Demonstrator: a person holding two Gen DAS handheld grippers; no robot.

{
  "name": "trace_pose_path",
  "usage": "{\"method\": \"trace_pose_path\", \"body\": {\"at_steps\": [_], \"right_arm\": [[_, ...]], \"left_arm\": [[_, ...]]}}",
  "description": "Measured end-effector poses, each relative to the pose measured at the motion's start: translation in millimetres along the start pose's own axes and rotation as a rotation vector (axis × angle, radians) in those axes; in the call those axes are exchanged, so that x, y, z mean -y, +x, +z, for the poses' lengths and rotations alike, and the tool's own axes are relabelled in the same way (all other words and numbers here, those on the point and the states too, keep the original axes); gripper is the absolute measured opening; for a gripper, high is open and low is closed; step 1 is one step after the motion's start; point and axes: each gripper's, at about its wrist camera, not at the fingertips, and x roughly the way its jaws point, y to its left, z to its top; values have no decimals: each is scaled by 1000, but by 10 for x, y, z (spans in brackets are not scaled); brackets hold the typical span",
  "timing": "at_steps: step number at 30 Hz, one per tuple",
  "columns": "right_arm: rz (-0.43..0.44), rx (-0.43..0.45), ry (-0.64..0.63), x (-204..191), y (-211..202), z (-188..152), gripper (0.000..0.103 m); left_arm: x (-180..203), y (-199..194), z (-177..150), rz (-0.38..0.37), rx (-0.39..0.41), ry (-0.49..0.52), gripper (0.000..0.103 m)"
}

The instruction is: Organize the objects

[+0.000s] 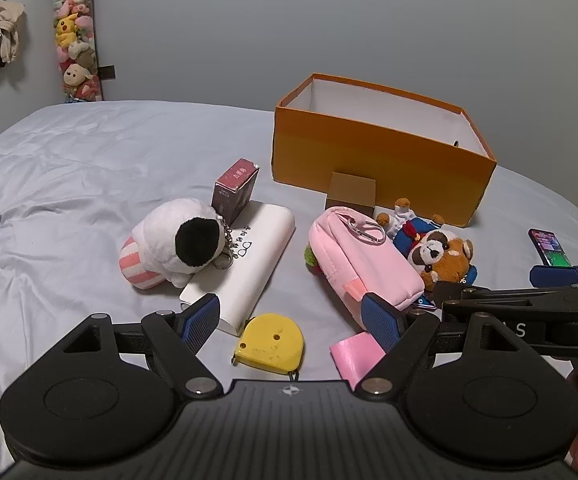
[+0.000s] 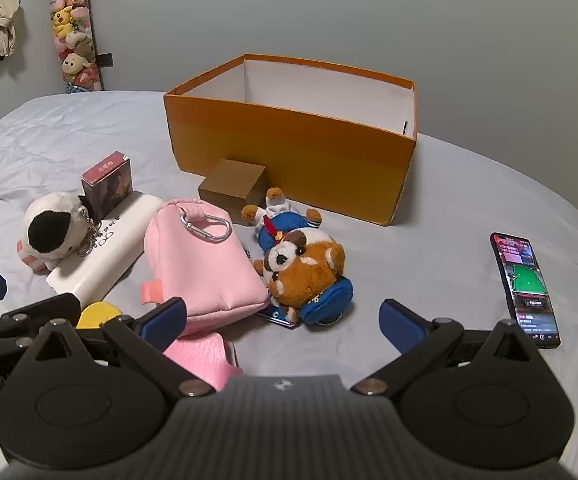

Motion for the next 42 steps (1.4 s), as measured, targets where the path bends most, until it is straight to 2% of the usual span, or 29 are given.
{"method": "trace_pose_path", "body": {"at_steps": [42], "right_arm": [[1, 1, 7, 10, -7, -52, 102]], "left_arm": [[12, 8, -66, -14, -13, 8, 94]]}}
